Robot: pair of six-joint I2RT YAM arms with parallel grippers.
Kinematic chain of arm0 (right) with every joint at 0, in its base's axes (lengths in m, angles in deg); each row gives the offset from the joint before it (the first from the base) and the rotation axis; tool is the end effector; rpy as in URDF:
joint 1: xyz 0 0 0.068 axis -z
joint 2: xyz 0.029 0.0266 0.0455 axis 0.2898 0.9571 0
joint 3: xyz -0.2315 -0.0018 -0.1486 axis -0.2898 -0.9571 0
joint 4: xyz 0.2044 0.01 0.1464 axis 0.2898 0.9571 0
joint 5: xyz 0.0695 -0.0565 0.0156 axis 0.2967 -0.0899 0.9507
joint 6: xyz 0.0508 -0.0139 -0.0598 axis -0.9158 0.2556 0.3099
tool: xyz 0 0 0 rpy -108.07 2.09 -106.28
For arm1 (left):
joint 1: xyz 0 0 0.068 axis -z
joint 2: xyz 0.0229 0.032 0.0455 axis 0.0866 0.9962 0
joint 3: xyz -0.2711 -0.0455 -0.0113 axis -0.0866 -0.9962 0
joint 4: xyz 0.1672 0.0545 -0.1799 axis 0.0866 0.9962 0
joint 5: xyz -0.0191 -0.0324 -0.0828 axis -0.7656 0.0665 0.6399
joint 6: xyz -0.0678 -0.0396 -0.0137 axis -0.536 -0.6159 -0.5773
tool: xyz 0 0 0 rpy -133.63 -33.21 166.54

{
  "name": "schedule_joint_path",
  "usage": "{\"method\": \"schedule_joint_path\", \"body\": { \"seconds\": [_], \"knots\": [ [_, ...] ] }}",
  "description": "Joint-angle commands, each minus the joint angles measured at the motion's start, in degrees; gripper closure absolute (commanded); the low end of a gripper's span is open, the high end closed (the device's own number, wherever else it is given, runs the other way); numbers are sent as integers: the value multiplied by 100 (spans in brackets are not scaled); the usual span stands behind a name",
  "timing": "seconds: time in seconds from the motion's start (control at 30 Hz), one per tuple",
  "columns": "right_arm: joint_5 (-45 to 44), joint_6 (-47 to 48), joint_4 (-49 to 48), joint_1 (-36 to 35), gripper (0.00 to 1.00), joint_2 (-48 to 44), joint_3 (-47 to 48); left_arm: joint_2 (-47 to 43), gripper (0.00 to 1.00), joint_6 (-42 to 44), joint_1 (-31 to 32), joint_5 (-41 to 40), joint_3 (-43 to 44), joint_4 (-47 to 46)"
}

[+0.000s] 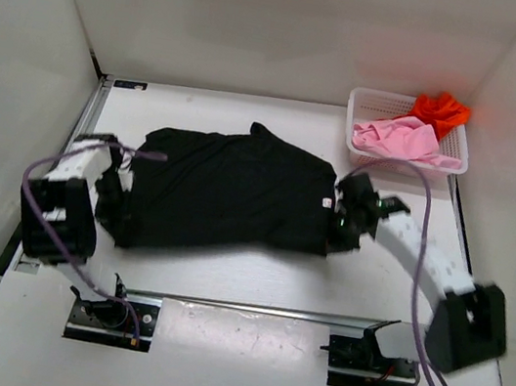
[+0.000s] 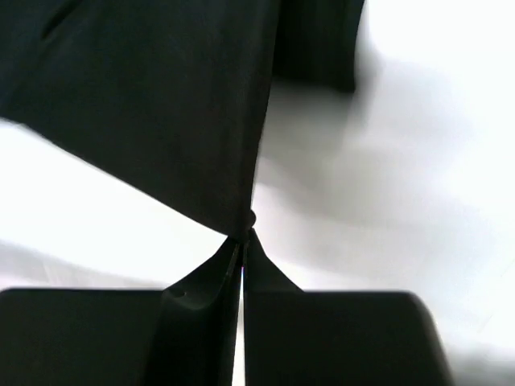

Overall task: Fold and stack the t-shirts
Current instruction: Fold the flattened tshirt in 1/3 of the way

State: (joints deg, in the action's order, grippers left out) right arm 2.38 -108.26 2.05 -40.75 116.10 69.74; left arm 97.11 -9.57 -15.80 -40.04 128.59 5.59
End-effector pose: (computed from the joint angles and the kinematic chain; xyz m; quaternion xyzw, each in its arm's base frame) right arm 0.2540 0.1172 0.2083 -0.0391 0.9778 0.1046 0.1776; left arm 0.2355 0.0434 0.1716 0.0959 -0.9880 0.0222 0.1194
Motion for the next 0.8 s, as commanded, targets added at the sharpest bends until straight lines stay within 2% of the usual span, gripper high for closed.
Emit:
{"method": "schedule_joint_path", "body": {
  "seconds": [0.0, 0.1, 0.27, 0.43, 0.77],
  "knots": [
    [258, -418, 579, -588, 100, -984, -666, -617, 90, 10, -77, -389, -760, 646],
    [258, -471, 702, -650, 100, -1047, -667, -494, 90, 10, -77, -389, -813, 646],
    [258, -331, 589, -704, 100, -996, -483, -187, 90, 10, -77, -258, -199, 593],
    [-40, 3, 466, -704, 100, -161, 543, 200, 90, 10, -77, -56, 556, 593],
    [-94, 495, 220, -63, 100, 1421, 2100, 807, 90, 10, -130, 235, 1207, 409]
  ]
}}
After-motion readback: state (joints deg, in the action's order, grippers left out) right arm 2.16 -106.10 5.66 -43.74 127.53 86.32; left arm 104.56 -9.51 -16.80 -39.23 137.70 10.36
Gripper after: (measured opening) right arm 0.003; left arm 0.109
